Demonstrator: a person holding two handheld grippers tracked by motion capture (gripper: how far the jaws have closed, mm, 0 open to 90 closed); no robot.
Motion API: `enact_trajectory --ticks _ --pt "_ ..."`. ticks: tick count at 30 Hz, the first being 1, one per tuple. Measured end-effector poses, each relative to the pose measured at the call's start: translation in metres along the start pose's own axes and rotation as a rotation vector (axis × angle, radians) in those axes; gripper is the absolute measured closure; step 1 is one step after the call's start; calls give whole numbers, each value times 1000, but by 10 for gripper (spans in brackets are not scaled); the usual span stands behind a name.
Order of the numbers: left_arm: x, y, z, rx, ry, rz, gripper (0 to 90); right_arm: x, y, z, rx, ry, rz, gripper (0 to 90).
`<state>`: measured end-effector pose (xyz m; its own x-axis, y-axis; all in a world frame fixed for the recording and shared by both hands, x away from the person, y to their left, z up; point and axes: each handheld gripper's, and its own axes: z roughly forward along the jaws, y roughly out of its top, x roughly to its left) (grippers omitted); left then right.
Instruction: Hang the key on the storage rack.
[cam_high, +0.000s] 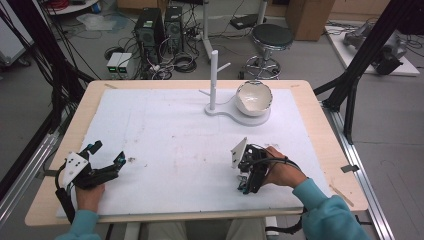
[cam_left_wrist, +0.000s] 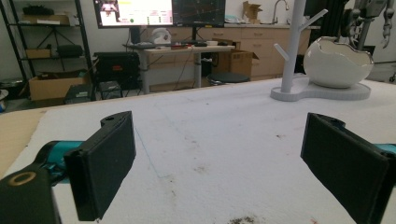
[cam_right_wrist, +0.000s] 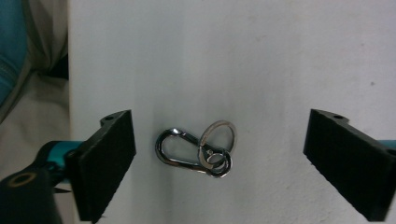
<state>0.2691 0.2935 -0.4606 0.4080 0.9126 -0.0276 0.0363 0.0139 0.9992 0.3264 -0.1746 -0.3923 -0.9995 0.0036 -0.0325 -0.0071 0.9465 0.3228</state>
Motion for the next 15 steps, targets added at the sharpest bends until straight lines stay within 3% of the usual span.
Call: enact_trajectory --ticks 9,11,12,15 --pt "0 0 0 0 0 0 106 -2 1 6 51 5 9 247" --pt "0 0 0 0 0 0 106 -2 1 6 61 8 -1 300" --pt "0 0 0 0 0 0 106 -1 2 5 62 15 -4 394" --pt "0 0 0 -1 0 1 106 -1 2 4 69 19 -12 438"
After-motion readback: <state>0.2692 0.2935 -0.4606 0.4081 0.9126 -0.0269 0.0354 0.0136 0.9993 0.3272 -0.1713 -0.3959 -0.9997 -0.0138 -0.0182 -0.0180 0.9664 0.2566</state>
